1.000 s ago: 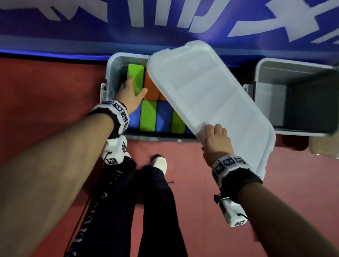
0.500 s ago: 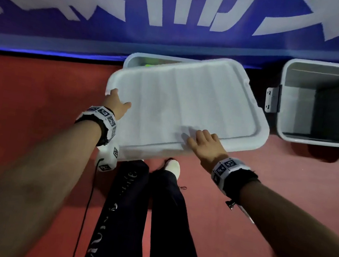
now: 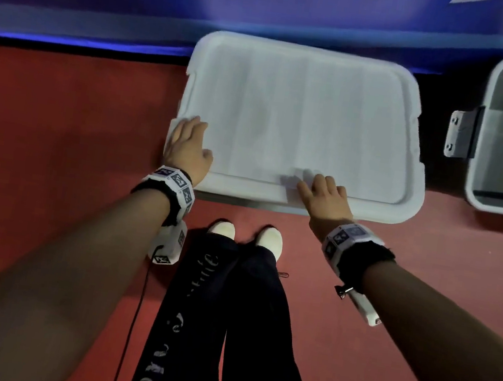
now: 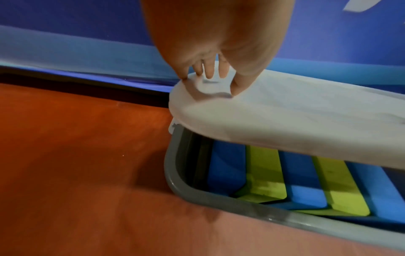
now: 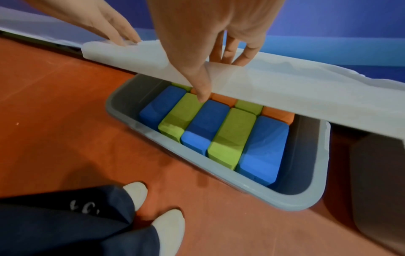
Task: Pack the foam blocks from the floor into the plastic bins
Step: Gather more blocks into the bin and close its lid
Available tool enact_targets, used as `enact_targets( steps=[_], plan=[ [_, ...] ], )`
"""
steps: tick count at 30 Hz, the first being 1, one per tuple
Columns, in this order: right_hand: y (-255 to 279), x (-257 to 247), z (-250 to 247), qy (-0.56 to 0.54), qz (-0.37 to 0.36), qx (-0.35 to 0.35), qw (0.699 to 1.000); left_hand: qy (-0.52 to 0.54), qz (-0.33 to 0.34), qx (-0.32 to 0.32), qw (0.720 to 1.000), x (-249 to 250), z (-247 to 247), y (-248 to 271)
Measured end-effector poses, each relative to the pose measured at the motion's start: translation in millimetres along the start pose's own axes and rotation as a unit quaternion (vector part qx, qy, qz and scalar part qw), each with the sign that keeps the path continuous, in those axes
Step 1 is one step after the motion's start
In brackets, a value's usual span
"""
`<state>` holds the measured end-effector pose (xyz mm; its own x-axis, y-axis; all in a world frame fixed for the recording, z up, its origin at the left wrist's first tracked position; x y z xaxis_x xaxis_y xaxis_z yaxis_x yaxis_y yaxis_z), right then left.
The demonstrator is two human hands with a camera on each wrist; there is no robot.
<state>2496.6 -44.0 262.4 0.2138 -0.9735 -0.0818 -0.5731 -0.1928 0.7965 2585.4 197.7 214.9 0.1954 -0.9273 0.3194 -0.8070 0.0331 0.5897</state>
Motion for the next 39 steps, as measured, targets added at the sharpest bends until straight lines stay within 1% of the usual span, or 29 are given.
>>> enact_targets(
  steps=[1,5,8,10,12,14,16,19,20,21,23,24,25,26,27,29,30,31,32,35,37,39],
  plan=[
    [-8,6,3,-0.009,0.000,0.010,1.000,-0.002,-0.001,0.001,1.000,-2,4,-3],
    [-25,12,2,0.015,-0.067,0.130,0.989,-0.008,-0.031,-0.013,0.999,-18,19,-11],
    [-34,4,14,0.035,-0.094,0.164,0.981,0.010,-0.072,-0.003,0.997,-31,28,-16],
    [-42,-6,28,0.040,-0.093,0.168,0.980,0.034,-0.112,0.033,0.993,-41,30,-18],
    [-56,-13,44,0.035,-0.089,0.147,0.984,0.049,-0.155,0.056,0.985,-58,36,-23],
    [-69,-14,56,0.006,-0.083,0.125,0.989,0.058,-0.188,0.034,0.980,-80,52,-28],
    [-77,-16,71,-0.009,-0.071,0.106,0.992,0.078,-0.199,0.006,0.977,-99,69,-33],
    [-88,-27,89,-0.051,-0.100,0.060,0.992,0.106,-0.198,0.003,0.974,-113,82,-37],
    [-90,-24,90,-0.078,-0.089,0.057,0.991,0.114,-0.197,0.003,0.974,-114,83,-36],
    [-90,-17,88,-0.113,-0.059,0.055,0.990,0.127,-0.196,0.003,0.972,-114,85,-35],
    [-91,5,74,-0.188,0.032,0.109,0.976,0.151,-0.200,-0.001,0.968,-116,87,-31],
    [-89,19,67,-0.207,0.082,0.152,0.963,0.159,-0.204,-0.003,0.966,-118,88,-28],
    [-87,32,65,-0.213,0.134,0.172,0.952,0.165,-0.202,-0.006,0.965,-120,91,-25],
    [-87,45,70,-0.221,0.188,0.161,0.943,0.172,-0.198,-0.010,0.965,-121,93,-23],
    [-85,59,84,-0.242,0.243,0.122,0.931,0.178,-0.191,-0.014,0.965,-122,96,-21],
    [-78,75,115,-0.313,0.331,0.044,0.889,0.182,-0.185,-0.017,0.966,-125,98,-22],
    [-74,76,128,-0.342,0.348,0.026,0.872,0.185,-0.184,-0.022,0.965,-125,97,-22],
    [-71,74,138,-0.357,0.351,0.014,0.865,0.193,-0.181,-0.029,0.964,-126,97,-24],
    [-69,71,145,-0.359,0.346,0.000,0.867,0.202,-0.180,-0.039,0.962,-125,98,-25],
    [-67,64,154,-0.329,0.333,-0.044,0.883,0.215,-0.167,-0.072,0.960,-121,97,-33],
    [-68,70,148,-0.328,0.341,-0.049,0.880,0.211,-0.164,-0.087,0.960,-119,95,-41],
    [-68,84,132,-0.294,0.348,-0.040,0.889,0.188,-0.172,-0.078,0.964,-118,87,-48]
  ],
)
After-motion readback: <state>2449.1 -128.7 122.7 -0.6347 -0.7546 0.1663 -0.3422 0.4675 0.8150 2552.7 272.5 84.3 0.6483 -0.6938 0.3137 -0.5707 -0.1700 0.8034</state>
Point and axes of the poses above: each hand's wrist, its own y-axis away from the middle knuckle, its own z-axis out of the palm, x = y × z, the point moved 9 cm from there along -y, towards the middle knuckle, and after that the axes turned 6 degrees about -x, right-handed, at the moved point
